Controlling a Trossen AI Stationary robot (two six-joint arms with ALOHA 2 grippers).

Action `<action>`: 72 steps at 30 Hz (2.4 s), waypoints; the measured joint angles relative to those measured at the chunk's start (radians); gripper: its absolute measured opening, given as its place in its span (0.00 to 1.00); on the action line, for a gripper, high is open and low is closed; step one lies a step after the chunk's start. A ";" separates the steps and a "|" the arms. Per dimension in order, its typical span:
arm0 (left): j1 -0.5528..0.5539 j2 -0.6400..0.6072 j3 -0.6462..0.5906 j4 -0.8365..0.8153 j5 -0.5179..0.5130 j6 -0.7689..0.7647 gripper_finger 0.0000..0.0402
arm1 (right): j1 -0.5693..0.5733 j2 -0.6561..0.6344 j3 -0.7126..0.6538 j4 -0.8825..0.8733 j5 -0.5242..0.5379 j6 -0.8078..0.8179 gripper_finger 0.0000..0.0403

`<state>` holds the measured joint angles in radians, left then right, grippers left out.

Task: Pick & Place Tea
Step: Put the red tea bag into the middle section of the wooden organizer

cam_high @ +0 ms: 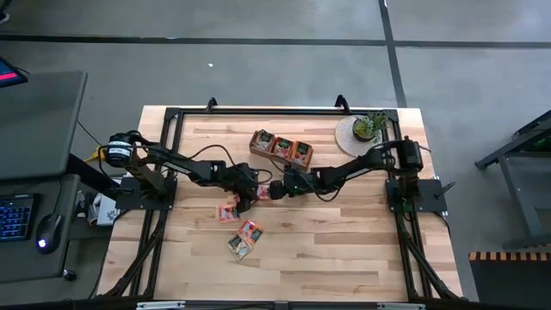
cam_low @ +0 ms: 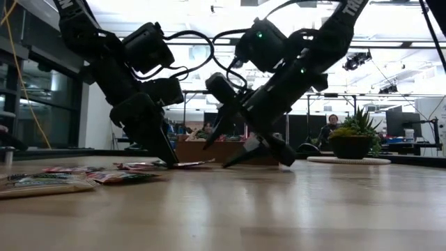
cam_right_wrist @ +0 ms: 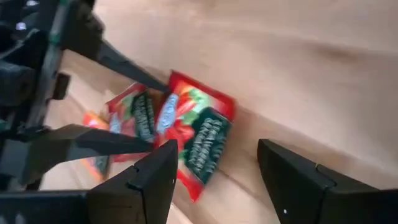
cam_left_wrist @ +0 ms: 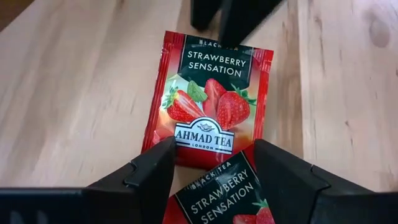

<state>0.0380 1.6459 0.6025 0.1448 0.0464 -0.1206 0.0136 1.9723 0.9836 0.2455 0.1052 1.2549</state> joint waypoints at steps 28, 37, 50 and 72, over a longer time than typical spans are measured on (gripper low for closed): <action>-0.006 0.000 0.000 0.005 -0.008 -0.007 0.54 | 0.007 0.065 0.008 0.114 -0.093 -0.049 0.02; -0.006 0.000 0.001 0.002 -0.005 -0.008 0.54 | 0.021 0.035 0.007 0.046 -0.090 -0.109 0.00; -0.005 -0.066 0.041 -0.119 -0.013 0.015 0.54 | 0.020 -0.107 0.003 -0.188 -0.055 -0.248 0.00; 0.159 -0.236 0.090 -0.160 0.069 -0.123 0.54 | -0.172 -0.271 0.603 -1.204 -0.058 -1.156 0.00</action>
<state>0.1968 1.4100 0.6922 -0.0152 0.1158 -0.2435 -0.1586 1.7012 1.5868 -0.9585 0.0473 0.0990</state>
